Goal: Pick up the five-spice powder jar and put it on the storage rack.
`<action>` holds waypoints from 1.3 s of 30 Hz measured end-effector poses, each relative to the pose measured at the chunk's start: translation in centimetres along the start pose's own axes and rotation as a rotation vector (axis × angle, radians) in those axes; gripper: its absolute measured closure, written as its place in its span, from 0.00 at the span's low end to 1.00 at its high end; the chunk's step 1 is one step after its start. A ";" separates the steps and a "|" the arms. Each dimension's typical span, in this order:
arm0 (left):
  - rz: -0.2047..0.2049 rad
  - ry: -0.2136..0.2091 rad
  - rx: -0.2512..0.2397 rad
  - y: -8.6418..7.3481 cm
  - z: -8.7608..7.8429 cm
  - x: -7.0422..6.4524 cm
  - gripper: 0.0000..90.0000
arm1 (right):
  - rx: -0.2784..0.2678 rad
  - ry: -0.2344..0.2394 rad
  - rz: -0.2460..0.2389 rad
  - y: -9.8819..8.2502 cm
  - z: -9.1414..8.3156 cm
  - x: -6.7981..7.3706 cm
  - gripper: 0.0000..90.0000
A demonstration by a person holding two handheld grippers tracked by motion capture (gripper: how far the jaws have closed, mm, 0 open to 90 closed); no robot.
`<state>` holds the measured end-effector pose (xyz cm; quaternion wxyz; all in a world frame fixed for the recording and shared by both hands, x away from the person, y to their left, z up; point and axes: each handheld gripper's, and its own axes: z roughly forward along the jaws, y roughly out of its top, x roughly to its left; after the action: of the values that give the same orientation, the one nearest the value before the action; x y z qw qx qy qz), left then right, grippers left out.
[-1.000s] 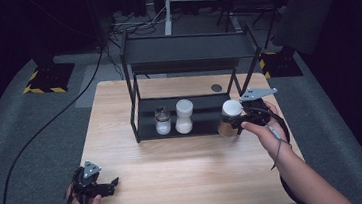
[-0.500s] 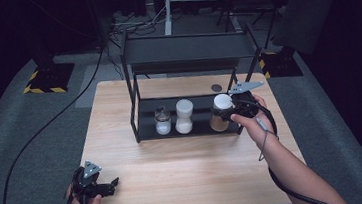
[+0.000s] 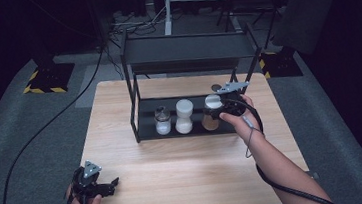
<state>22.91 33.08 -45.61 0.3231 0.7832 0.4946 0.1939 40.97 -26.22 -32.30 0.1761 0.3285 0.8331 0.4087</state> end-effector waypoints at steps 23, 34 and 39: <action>0.001 -0.002 0.001 0.0 0.0 0.0 0.01 | 0.033 -0.013 0.041 -1.4 3.6 -0.6 0.37; 0.001 -0.002 0.000 0.0 0.0 0.0 0.00 | 0.029 -0.008 0.073 -1.7 3.8 -1.3 0.36; 0.001 -0.002 0.000 0.0 0.0 0.0 0.00 | 0.011 -0.004 0.092 -1.7 3.6 -1.6 0.24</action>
<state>22.95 33.08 -45.62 0.3234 0.7837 0.4939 0.1931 43.41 -26.05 -35.78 0.1568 0.3680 0.8192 0.4110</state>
